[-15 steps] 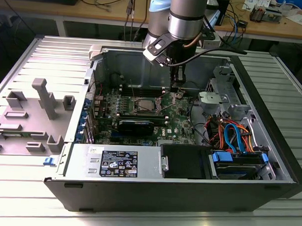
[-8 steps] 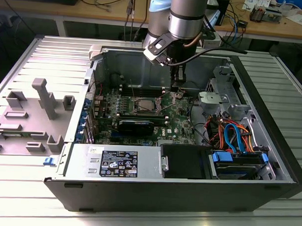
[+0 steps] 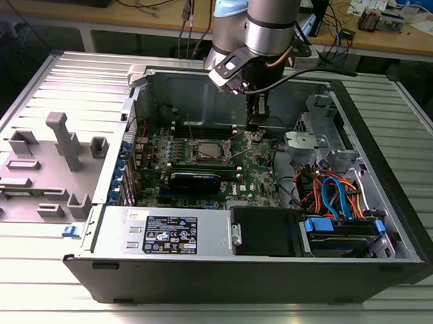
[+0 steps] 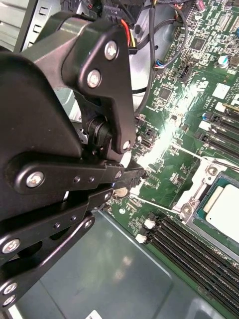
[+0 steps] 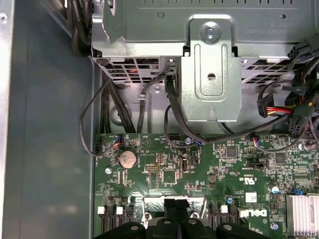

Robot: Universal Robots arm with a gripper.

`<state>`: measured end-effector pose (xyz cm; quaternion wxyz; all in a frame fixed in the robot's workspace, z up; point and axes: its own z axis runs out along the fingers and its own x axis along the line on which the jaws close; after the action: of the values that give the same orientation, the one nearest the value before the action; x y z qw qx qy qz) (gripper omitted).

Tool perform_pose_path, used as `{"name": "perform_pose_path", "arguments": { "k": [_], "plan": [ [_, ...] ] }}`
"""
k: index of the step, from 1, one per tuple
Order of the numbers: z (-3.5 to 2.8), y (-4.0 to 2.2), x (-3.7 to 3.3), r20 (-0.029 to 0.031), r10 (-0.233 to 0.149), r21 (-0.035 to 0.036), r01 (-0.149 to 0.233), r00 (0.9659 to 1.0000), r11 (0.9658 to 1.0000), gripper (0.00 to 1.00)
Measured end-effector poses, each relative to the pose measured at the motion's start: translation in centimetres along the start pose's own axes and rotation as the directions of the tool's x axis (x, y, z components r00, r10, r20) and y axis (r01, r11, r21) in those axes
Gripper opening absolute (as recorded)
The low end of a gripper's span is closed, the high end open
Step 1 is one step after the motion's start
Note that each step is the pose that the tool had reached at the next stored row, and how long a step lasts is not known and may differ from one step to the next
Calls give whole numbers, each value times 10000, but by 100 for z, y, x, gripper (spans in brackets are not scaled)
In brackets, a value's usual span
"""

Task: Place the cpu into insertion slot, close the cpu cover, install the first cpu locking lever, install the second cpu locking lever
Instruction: 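Close the cpu cover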

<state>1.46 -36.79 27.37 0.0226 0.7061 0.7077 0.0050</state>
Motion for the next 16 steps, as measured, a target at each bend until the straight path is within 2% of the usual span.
{"name": "perform_pose_path", "arguments": {
  "k": [7,16],
  "plan": [
    [1,35,5,1,0,0,0,10000,10000,11],
    [1,38,9,1,0,0,0,10000,10000,11]
  ]
}}
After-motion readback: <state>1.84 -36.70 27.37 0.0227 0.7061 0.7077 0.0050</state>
